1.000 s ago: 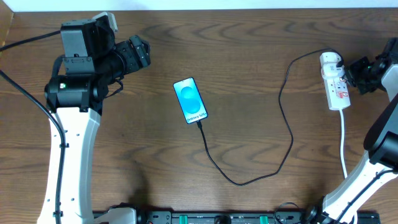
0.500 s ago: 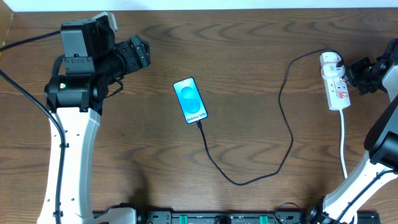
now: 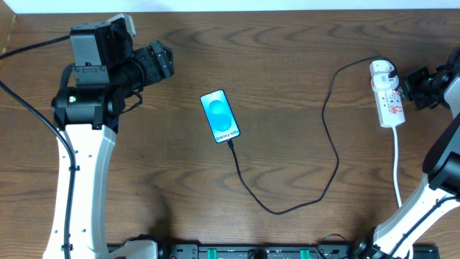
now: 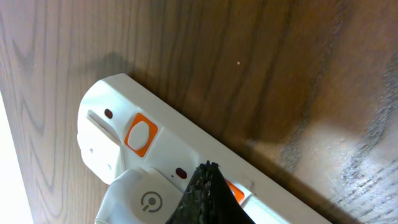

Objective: Plug charger to phone and switch on socket

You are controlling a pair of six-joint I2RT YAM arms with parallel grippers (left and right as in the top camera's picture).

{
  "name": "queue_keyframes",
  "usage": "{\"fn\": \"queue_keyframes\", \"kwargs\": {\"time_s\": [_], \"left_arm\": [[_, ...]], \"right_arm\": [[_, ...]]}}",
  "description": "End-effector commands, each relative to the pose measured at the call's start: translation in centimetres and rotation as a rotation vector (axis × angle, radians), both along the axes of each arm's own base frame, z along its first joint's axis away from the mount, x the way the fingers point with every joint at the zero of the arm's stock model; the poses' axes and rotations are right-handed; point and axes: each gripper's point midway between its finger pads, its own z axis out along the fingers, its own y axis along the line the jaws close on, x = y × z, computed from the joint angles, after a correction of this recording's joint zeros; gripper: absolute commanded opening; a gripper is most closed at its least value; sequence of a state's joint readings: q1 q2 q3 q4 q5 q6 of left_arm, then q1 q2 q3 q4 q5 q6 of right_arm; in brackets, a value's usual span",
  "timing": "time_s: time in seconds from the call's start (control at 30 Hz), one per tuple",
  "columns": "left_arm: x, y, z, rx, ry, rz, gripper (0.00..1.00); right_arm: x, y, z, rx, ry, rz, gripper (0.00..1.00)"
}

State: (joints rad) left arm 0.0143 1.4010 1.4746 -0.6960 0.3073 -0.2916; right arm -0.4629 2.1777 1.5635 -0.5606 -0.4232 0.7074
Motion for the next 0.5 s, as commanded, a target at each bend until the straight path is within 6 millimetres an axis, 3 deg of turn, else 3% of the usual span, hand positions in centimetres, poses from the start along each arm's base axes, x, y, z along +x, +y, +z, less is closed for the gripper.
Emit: {"fn": "queue_keyframes", "kwargs": {"time_s": [0.0, 0.47], "left_arm": [[-0.05, 0.31, 0.47, 0.01, -0.013, 0.011, 0.85], [-0.05, 0.31, 0.47, 0.01, -0.013, 0.011, 0.85]], "right_arm": [[0.76, 10.98, 1.27, 0.354, -0.08, 0.254, 0.01], [0.28, 11.05, 1.01, 0.359, -0.053, 0.247, 0.01]]}}
